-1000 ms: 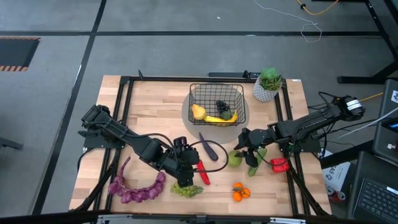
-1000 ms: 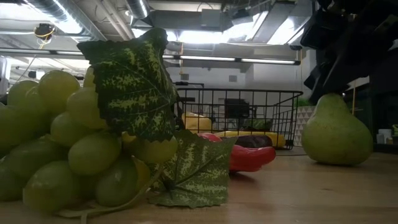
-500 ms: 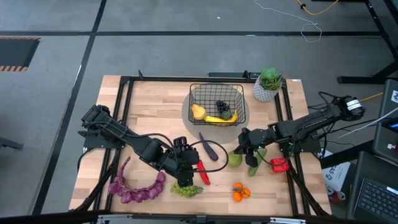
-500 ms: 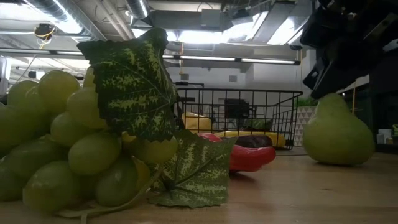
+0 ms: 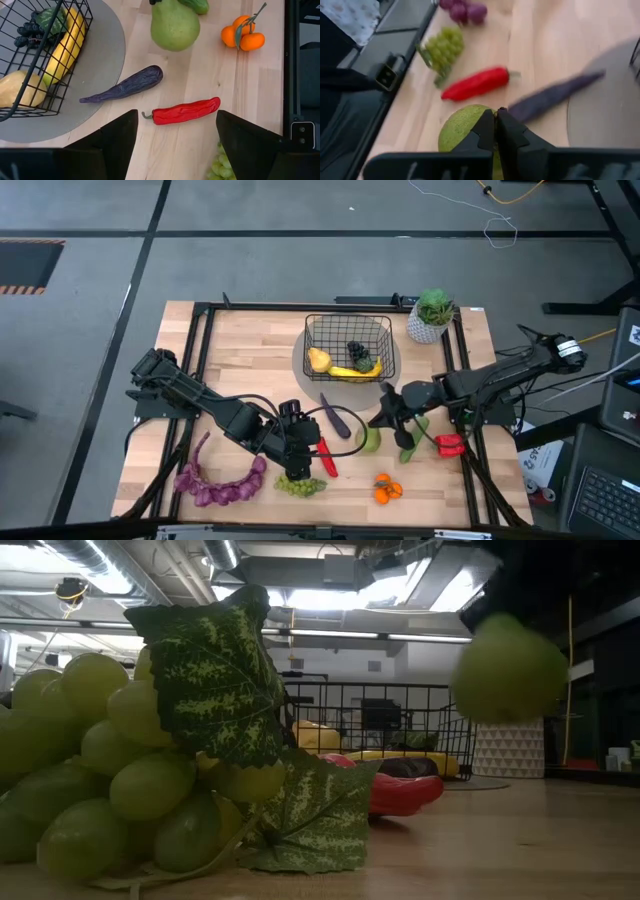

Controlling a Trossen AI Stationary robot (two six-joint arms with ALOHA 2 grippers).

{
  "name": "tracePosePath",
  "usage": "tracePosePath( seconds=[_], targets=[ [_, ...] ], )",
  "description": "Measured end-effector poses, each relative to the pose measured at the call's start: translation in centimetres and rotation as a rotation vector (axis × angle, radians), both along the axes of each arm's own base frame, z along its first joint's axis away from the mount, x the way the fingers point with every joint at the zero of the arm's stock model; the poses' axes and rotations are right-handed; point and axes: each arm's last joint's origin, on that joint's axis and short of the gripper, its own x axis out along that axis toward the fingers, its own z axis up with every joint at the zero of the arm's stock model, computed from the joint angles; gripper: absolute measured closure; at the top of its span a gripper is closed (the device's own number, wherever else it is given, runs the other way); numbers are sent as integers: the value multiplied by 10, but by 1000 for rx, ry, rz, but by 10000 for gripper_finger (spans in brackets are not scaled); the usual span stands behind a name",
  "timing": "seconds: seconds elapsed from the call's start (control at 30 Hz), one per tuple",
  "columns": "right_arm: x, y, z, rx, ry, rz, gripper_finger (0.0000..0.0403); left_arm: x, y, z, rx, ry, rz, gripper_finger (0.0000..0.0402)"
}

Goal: Build produce basket
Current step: Put the green pear into the black wire basket

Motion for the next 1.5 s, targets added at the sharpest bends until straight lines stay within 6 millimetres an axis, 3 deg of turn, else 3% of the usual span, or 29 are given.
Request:
tracePosePath(
  seconds=[0.23, 0.5, 0.67, 1.03, 1.33, 1.5],
  targets=[
    [7, -2, 41, -190, -71, -32, 401, 0, 0, 0, 0, 0, -1, 137],
    [5, -13, 98, -523, -116, -223, 401, 0, 0, 0, 7, 4, -6, 137],
    [0, -21, 121, -692, -144, -367, 401, 1, 3, 0, 11, 3, 3, 137],
    [-1, -61, 131, -802, -115, -538, 401, 8, 21, 0, 23, 5, 61, 137],
    [10, -107, 144, -606, -308, -440, 401, 8, 21, 0, 21, 6, 60, 137],
    [18, -134, 143, -556, -350, -507, 399, 8, 20, -1, 25, 13, 57, 137]
  ],
)
